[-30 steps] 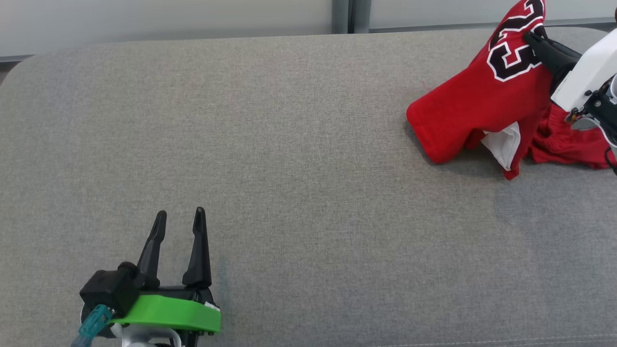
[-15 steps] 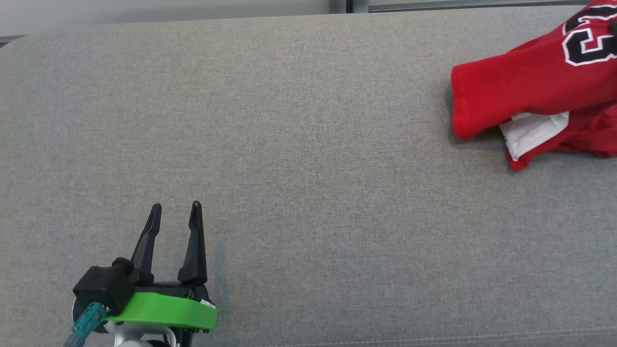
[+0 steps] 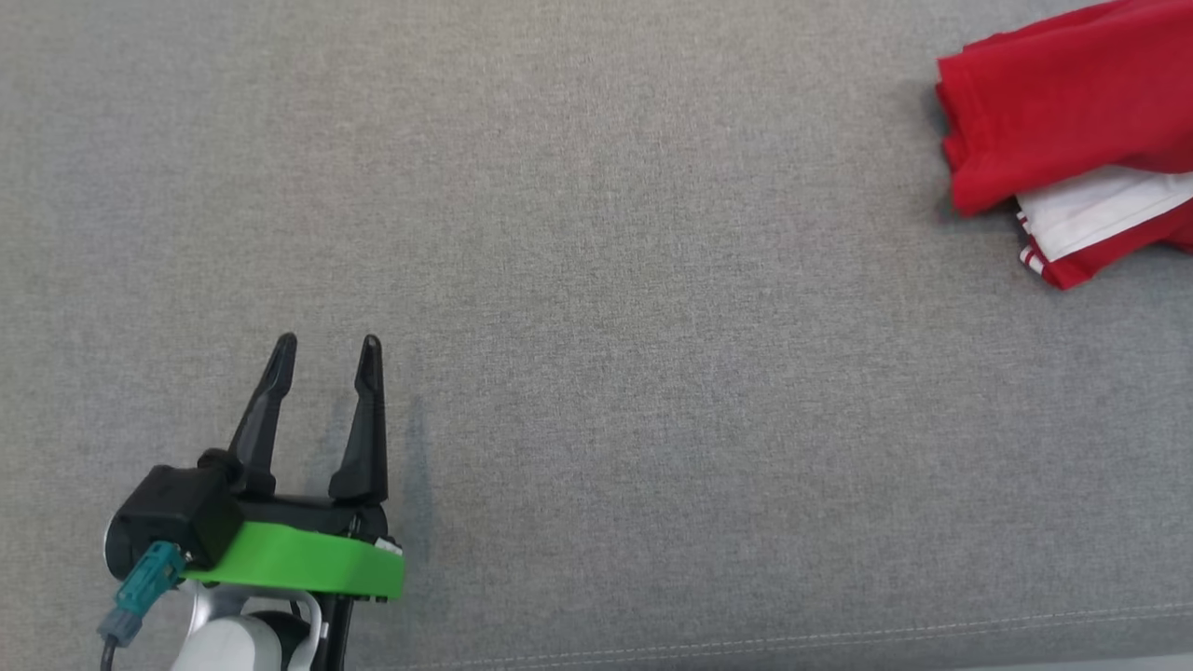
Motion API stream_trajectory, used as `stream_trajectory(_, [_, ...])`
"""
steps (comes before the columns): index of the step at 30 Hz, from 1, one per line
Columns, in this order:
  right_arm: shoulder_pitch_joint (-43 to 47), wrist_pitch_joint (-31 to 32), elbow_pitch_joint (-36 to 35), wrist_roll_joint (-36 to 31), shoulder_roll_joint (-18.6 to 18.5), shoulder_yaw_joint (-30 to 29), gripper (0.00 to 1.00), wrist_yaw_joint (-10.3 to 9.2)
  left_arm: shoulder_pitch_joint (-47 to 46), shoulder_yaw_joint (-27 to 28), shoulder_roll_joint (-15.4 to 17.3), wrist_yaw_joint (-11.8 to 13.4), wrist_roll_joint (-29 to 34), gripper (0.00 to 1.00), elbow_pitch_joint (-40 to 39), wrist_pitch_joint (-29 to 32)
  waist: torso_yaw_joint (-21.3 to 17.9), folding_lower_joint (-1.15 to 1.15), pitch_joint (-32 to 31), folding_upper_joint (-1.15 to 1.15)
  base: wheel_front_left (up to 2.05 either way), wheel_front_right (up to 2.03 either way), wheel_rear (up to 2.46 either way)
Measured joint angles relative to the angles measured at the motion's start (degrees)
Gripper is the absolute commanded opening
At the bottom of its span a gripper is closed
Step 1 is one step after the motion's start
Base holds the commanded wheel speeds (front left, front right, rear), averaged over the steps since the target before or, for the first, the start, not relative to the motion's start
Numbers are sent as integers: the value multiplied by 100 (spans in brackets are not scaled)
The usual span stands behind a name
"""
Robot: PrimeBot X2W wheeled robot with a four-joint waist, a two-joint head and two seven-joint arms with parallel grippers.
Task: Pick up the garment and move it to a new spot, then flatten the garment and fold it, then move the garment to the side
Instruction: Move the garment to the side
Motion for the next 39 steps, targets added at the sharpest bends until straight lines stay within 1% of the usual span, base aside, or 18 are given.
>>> stream_trajectory(4, [0,-227,222,-156,-21,4,0,-133,-138,-18,41,0,54,100,-71,8,-7,0,200,0,0,0,0])
stream_trajectory(7, [4,-453,403,-321,-21,62,0,-280,-179,-29,56,0,94,100,-121,9,-8,0,310,0,0,0,0])
stream_trajectory(9, [9,-509,471,-333,-9,69,0,-309,-188,-30,57,0,115,100,-134,32,-11,0,335,0,0,0,0])
stream_trajectory(11, [37,-632,604,-348,19,82,0,-394,-202,-48,65,0,123,100,-148,58,-20,0,361,0,0,0,0])
stream_trajectory(12, [45,-692,653,-408,14,113,0,-404,-203,-53,68,0,123,100,-155,59,-23,0,367,0,0,0,0])
stream_trajectory(13, [52,-765,690,-512,9,147,9,-408,-203,-54,74,0,124,100,-160,80,-27,0,371,0,0,0,0])
stream_trajectory(14, [52,-858,722,-587,16,160,25,-434,-203,-48,89,0,125,100,-166,103,-33,0,374,0,0,0,0])
stream_trajectory(15, [52,-932,757,-603,43,157,38,-459,-203,-44,110,0,133,100,-172,104,-43,0,378,0,0,0,0])
stream_trajectory(16, [52,-990,793,-604,70,155,48,-499,-203,-40,127,0,143,100,-180,109,-54,0,382,0,0,0,0])
stream_trajectory(17, [53,-1082,891,-611,124,158,86,-509,-203,-40,146,0,169,100,-198,131,-76,0,390,0,0,0,0])
stream_trajectory(18, [53,-1082,891,-611,124,158,96,-509,-203,-40,146,0,169,100,-198,131,-76,0,390,0,0,0,0])
stream_trajectory(19, [58,-1117,950,-616,145,162,100,-510,-203,-46,152,0,170,100,-201,162,-85,0,393,0,0,0,0])
stream_trajectory(22, [127,-1209,1120,-668,167,165,100,-602,-203,-52,164,0,171,100,-215,186,-94,0,396,0,0,0,0])
stream_trajectory(32, [364,-1336,1535,-615,514,147,100,-610,-203,-35,229,0,174,100,-338,288,-133,0,420,0,0,0,0])
stream_trajectory(39, [383,-1530,1722,-557,556,80,100,-627,-203,-12,227,0,174,100,-342,302,-177,0,425,0,0,0,0])
